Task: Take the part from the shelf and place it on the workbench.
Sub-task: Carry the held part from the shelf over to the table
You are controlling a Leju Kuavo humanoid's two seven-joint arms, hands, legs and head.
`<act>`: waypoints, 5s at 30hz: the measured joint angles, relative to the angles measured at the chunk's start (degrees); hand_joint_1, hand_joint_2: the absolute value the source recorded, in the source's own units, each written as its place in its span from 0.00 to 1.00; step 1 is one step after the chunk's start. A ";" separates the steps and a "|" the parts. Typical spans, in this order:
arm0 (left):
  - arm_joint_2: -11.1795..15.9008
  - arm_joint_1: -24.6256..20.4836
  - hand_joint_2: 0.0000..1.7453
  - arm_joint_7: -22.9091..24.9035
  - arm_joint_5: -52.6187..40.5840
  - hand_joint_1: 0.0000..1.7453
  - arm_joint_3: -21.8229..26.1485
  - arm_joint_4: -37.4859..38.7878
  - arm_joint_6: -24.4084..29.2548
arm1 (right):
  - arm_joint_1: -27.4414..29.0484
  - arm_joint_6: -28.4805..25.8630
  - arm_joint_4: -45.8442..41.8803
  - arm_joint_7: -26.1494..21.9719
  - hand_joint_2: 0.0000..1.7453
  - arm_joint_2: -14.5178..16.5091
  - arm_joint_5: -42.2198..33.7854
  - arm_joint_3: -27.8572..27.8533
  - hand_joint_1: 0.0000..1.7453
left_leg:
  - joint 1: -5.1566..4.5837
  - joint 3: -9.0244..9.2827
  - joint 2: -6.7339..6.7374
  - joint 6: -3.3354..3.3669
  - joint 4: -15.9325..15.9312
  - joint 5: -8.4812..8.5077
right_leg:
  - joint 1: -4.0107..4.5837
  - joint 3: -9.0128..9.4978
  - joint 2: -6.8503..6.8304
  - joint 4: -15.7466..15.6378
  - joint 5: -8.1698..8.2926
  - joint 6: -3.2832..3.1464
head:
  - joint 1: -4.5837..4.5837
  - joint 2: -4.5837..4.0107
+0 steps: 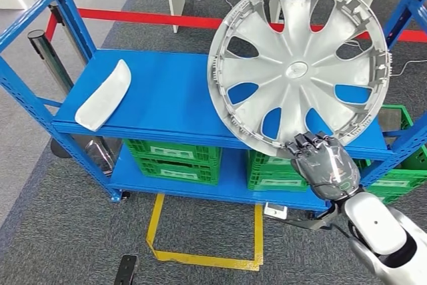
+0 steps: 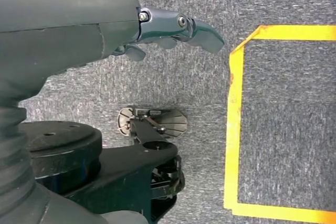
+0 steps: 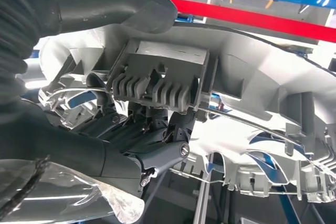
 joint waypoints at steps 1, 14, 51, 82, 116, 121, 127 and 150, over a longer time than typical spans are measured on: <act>0.01 -0.05 1.00 0.07 -0.01 0.00 0.00 -0.01 0.02 | -0.16 0.09 0.25 -0.01 1.00 0.26 -0.10 0.05 1.00 | -0.04 -0.03 0.00 0.20 -0.02 0.00 | -0.03 0.04 -0.01 -0.13 0.07 0.17 | -0.01 0.00; -0.19 -0.37 1.00 0.22 -0.01 0.00 0.03 -0.03 0.03 | -0.99 0.33 2.01 -0.08 1.00 0.81 -0.39 0.23 1.00 | 0.72 -1.19 -0.03 0.29 -0.31 1.55 | -0.49 0.94 0.27 2.33 -2.16 1.57 | 0.14 0.00; -0.15 -0.25 1.00 -3.15 -0.66 0.00 1.15 -0.04 0.20 | -0.16 -0.26 2.40 0.00 1.00 1.36 -0.38 0.51 1.00 | -0.27 4.08 -0.13 0.44 -1.47 -2.85 | -0.10 -3.61 0.28 -1.53 5.19 0.22 | 0.30 0.00; -0.12 -0.23 1.00 -2.64 -1.04 0.00 1.36 -0.04 -0.36 | 2.64 -3.44 2.26 -0.56 1.00 1.36 -1.11 0.10 1.00 | -0.18 3.86 -0.13 0.30 -1.46 -2.75 | -0.03 -3.89 0.30 -1.48 5.23 0.19 | 0.30 0.00; 0.58 -0.09 1.00 -1.92 -2.23 0.00 1.48 -0.04 -0.84 | 6.43 -4.89 1.24 -0.86 1.00 1.49 -1.32 -1.85 1.00 | 0.84 -3.05 0.76 -2.00 15.32 -10.18 | 0.11 -1.20 2.68 -0.39 1.63 -2.05 | 0.19 0.00; 0.68 -0.12 1.00 -1.94 -2.38 0.00 1.49 -0.05 -0.87 | 6.60 -5.07 1.08 -0.71 1.00 1.49 -1.01 -1.96 1.00 | 1.30 4.04 -4.09 -0.97 0.34 -3.50 | -0.09 -1.91 6.24 -0.21 2.14 -1.13 | 0.22 0.00; 0.52 -0.37 1.00 -2.01 -2.46 0.00 1.53 -0.06 -0.89 | 7.44 -5.43 0.62 -0.54 1.00 1.37 -0.64 -2.54 1.00 | 1.43 4.42 -0.80 0.29 -1.89 -2.90 | -0.16 -5.79 3.08 4.66 -0.46 0.64 | 0.60 0.00; 0.84 -0.15 1.00 -2.01 -2.99 0.00 1.61 -0.07 -0.96 | 8.31 -5.58 -0.26 -0.31 1.00 1.36 0.08 -3.25 1.00 | 1.24 2.11 -2.12 -1.19 6.24 -6.20 | 0.18 -2.20 5.31 0.08 2.18 -1.58 | 0.34 0.00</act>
